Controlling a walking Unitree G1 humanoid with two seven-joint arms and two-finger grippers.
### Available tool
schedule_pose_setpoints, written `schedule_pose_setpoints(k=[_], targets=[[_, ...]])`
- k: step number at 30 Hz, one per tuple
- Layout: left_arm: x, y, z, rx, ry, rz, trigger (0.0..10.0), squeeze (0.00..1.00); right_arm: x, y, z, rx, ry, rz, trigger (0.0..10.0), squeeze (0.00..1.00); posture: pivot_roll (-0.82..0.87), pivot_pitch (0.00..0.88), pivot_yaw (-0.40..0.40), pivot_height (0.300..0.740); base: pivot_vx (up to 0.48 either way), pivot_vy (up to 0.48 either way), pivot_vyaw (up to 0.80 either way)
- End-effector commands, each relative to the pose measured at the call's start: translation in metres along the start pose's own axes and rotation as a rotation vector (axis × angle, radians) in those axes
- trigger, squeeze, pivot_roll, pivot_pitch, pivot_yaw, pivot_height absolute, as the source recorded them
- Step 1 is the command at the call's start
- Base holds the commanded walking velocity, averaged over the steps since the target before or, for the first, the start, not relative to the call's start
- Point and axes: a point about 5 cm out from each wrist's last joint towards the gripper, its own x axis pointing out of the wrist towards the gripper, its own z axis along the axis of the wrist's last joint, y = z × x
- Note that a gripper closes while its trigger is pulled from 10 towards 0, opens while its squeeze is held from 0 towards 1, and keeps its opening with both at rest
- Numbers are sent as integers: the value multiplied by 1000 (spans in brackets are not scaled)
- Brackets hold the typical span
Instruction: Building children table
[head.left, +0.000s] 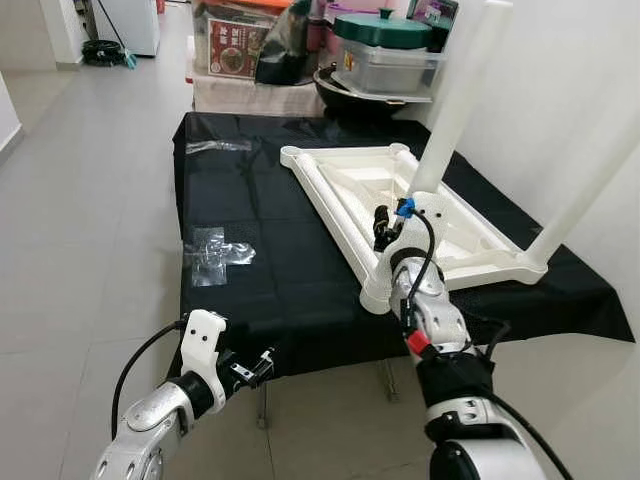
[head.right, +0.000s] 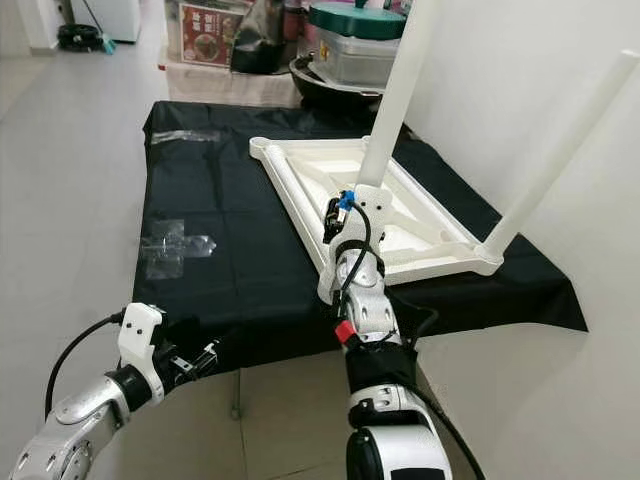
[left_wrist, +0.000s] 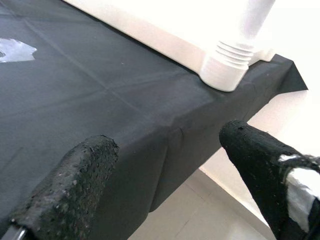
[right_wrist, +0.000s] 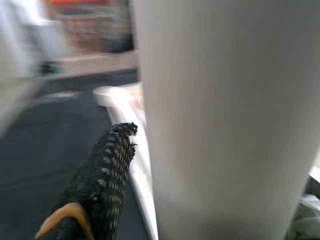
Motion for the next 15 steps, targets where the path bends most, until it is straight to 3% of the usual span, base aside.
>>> schedule_pose_setpoints(k=[1,3,4,6,7,8,9,10,15], targets=[[2,-4,-2,0,6,-12,10000,0,-1,11,9,14,13,390,10000,0,49,0,-152,740,0,0,0],[2,-4,-2,0,6,-12,10000,0,-1,11,9,14,13,390,10000,0,49,0,-152,740,0,0,0],[2,-3,-2,2,7,-12,10000,0,-3,6,8,-27,38,479,10000,0,49,0,-152,740,0,0,0],[2,-3,-2,3,7,-12,10000,0,-3,-2,8,-69,51,529,10000,0,50,0,-157,740,0,0,0],[2,-2,-2,4,7,-10,10000,0,-2,-9,6,-93,77,536,7333,0,49,0,-156,740,0,0,0],[2,-2,-2,4,7,-10,10000,0,-2,-9,6,-93,77,536,7333,0,49,0,-156,740,0,0,0],[3,-2,-2,5,7,-9,10000,0,-1,-15,4,-113,96,544,4863,0,49,0,-156,740,0,0,0],[3,-3,-2,5,7,-9,10000,0,1,-18,2,-122,105,543,0,0,52,0,-157,740,0,0,0],[3,-4,-2,6,10,-12,10000,0,4,-25,-2,-114,137,514,0,0,54,0,-156,740,0,0,0]])
